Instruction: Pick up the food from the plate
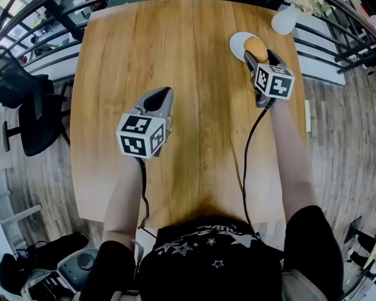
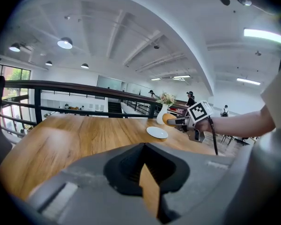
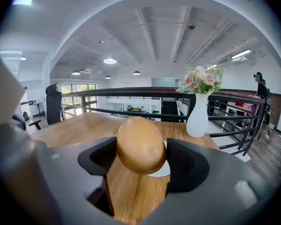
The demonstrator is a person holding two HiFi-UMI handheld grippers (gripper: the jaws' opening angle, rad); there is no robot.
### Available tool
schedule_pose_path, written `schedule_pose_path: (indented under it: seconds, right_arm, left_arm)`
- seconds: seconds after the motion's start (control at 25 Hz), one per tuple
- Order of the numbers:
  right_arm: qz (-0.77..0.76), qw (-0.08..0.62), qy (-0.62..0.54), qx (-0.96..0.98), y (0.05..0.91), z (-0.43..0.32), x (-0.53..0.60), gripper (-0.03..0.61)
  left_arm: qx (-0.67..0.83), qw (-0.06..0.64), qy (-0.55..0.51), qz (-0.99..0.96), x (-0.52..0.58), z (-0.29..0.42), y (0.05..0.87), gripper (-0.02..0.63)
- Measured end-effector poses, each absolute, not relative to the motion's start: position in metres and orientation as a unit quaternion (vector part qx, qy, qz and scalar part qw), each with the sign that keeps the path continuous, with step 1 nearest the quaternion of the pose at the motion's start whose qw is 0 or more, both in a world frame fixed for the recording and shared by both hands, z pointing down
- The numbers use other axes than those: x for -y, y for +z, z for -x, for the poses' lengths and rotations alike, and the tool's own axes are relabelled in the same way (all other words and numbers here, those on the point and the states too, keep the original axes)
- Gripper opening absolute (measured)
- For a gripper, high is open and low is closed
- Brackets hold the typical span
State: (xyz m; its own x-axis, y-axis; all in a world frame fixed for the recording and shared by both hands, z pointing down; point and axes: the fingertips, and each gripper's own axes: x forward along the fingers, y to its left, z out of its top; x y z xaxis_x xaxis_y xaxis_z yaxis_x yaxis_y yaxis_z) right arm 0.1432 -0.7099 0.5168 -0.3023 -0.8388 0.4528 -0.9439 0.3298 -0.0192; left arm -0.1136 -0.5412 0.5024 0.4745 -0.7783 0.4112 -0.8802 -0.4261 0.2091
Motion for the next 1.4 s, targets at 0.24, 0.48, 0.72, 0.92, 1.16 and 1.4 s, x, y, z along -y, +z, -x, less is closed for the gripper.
schedule_pose_path:
  seconds: [0.24, 0.48, 0.72, 0.92, 1.16, 1.4]
  right_arm:
    - [-0.555, 0.136, 0.146, 0.808, 0.471, -0.139, 0.666, 0.336]
    - [-0.544, 0.104, 0.136, 0.821, 0.434, -0.14, 0.614, 0.336]
    - [-0.53, 0.077, 0.136, 0.834, 0.408, -0.133, 0.559, 0.336]
    - [-0.513, 0.058, 0.138, 0.845, 0.406, -0.132, 0.501, 0.336]
    - [-0.507, 0.053, 0.141, 0.848, 0.407, -0.14, 0.43, 0.336]
    - [-0.499, 0.048, 0.164, 0.849, 0.41, -0.142, 0.38, 0.336]
  left_arm:
    - [0.5, 0.186, 0.115, -0.838, 0.511, 0.11, 0.47, -0.002]
    - [0.501, 0.163, 0.104, -0.843, 0.473, 0.101, 0.44, -0.002]
    - [0.505, 0.154, 0.088, -0.845, 0.431, 0.099, 0.421, -0.002]
    - [0.503, 0.152, 0.085, -0.847, 0.384, 0.084, 0.427, -0.002]
    - [0.5, 0.146, 0.087, -0.849, 0.32, 0.069, 0.424, -0.002]
    - [0.505, 0.156, 0.086, -0.844, 0.274, 0.064, 0.418, -0.002]
